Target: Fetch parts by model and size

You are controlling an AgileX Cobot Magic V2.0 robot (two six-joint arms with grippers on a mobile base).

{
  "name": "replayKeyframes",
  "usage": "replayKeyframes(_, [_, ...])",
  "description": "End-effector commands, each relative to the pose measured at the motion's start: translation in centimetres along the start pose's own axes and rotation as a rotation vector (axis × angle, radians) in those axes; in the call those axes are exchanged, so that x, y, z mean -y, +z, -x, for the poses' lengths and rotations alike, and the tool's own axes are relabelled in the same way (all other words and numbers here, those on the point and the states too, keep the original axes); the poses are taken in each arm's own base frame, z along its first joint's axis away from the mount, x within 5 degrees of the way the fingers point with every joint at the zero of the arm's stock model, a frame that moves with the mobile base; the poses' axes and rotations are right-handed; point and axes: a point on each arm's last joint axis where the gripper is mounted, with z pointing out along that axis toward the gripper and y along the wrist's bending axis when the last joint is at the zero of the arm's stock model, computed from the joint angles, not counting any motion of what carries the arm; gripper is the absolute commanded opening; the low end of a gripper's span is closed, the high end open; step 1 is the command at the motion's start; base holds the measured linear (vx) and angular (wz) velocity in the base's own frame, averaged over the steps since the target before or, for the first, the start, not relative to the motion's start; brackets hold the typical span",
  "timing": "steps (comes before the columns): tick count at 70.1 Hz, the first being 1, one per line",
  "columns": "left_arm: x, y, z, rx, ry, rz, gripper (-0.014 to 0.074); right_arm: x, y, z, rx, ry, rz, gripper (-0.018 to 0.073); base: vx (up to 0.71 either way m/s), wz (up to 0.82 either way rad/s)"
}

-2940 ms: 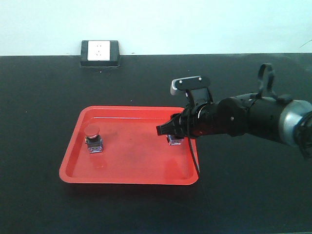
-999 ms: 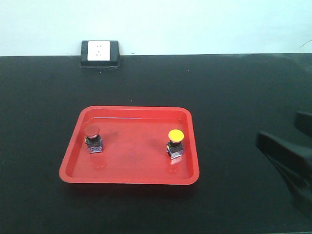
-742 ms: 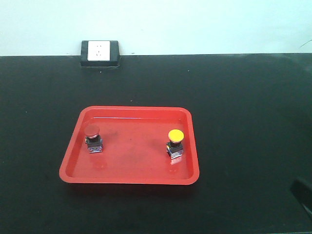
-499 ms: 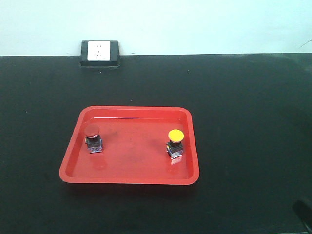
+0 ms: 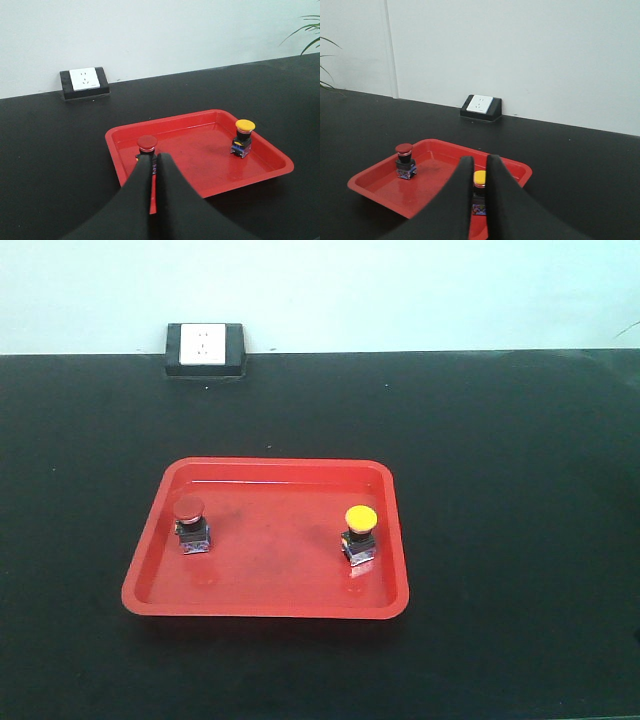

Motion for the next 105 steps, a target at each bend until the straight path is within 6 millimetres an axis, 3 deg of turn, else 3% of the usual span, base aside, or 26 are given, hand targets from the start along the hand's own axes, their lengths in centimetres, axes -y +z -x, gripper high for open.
replayKeyframes(1, [0.1,-0.1,1.3,0.084,0.001,-0.008,-0.0007,0.1,-0.1,1.5,0.087,-0.034,-0.020,-0.0011,0.00,0.00])
replayKeyframes(51, [0.1,-0.1,1.2,0.083,-0.005,-0.012,-0.0008,0.1,-0.1,1.5,0.084,-0.020,-0.017,-0.0010,0.00,0.00])
replayKeyframes(67, [-0.6,1.9,-1.7,0.059,0.018,0.108,-0.0008,0.1,-0.1,1.5,0.084,-0.020,-0.017,-0.0010,0.00,0.00])
replayKeyframes(84, [-1.9,3.9,-5.1,0.156,0.017,0.274,-0.0008,0.1,-0.1,1.5,0.084,-0.020,-0.017,-0.0010,0.00,0.00])
replayKeyframes(96, [-2.3,4.1,-7.5,0.250,0.021,0.316,-0.0008,0.1,-0.1,1.5,0.084,-0.020,-0.017,-0.0010,0.00,0.00])
replayKeyframes(105, [-2.3,4.2,-7.6,0.242,0.012,0.317,-0.0008,0.1,-0.1,1.4,0.082,-0.020,-0.017,-0.0010,0.00,0.00])
